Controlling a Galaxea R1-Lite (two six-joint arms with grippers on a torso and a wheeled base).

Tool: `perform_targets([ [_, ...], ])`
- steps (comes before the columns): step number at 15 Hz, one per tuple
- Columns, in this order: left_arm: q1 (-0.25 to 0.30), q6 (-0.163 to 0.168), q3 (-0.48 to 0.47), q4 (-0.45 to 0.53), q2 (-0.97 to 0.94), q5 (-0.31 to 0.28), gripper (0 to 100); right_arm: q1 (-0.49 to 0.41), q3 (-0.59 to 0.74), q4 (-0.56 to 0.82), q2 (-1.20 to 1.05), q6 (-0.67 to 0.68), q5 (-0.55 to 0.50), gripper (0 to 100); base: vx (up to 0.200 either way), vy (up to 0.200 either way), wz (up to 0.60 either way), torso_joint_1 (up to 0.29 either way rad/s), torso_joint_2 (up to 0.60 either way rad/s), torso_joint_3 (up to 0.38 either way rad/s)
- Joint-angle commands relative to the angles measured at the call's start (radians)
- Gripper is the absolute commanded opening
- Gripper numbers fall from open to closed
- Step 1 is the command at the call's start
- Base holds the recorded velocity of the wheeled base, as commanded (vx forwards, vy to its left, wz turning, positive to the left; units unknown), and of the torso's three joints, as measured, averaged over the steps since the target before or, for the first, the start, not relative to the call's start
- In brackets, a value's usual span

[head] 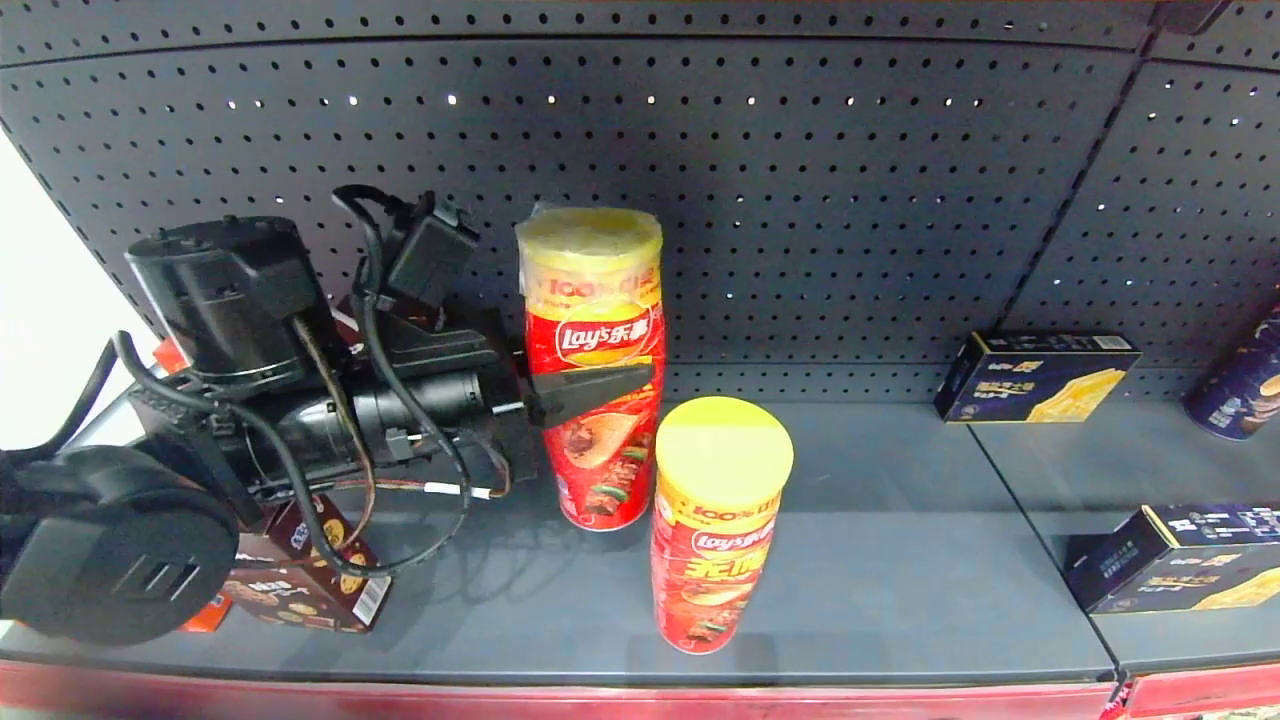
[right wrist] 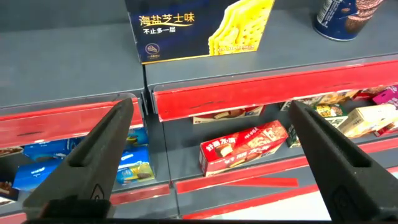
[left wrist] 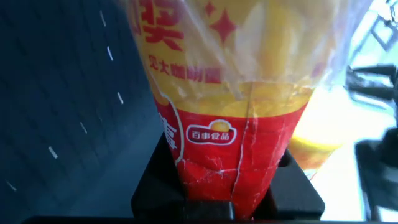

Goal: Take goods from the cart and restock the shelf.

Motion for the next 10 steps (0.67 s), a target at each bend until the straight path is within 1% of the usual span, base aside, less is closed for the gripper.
perform_targets([
  [1,0.065,0.12,-0.123,0.127,0.047,0.005,0,0.0,0.0,0.0,0.006,0.0,0.002,100,0.0,0.0,0.0,0.0,0.0,0.0],
  [2,0.084,0.156,-0.155,0.161,0.064,0.008,0,0.0,0.0,0.0,0.006,0.0,0.0,100,0.0,0.0,0.0,0.0,0.0,0.0],
  [3,0.087,0.166,-0.199,0.187,0.082,0.023,0,0.0,0.0,0.0,0.006,0.0,0.002,100,0.0,0.0,0.0,0.0,0.0,0.0],
  [4,0.081,0.151,-0.239,0.194,0.109,0.033,0,0.0,0.0,0.0,0.006,0.0,0.0,100,0.0,0.0,0.0,0.0,0.0,0.0],
  [6,0.076,0.128,-0.274,0.194,0.138,0.034,0,0.0,0.0,0.0,0.006,0.0,0.0,100,0.0,0.0,0.0,0.0,0.0,0.0],
  [7,0.062,0.106,-0.294,0.193,0.156,0.036,0,0.0,0.0,0.0,0.006,0.0,0.002,100,0.0,0.0,0.0,0.0,0.0,0.0],
  [8,0.055,0.096,-0.307,0.19,0.167,0.042,0,0.0,0.0,0.0,0.006,0.0,0.0,100,0.0,0.0,0.0,0.0,0.0,0.0],
  [9,0.029,0.063,-0.34,0.179,0.198,0.077,0,0.0,0.0,0.0,0.006,0.0,0.002,100,0.0,0.0,0.0,0.0,0.0,0.0],
  [10,0.021,0.056,-0.354,0.147,0.224,0.085,0,0.0,0.0,0.0,0.006,0.0,0.0,100,0.0,0.0,0.0,0.0,0.0,0.0],
])
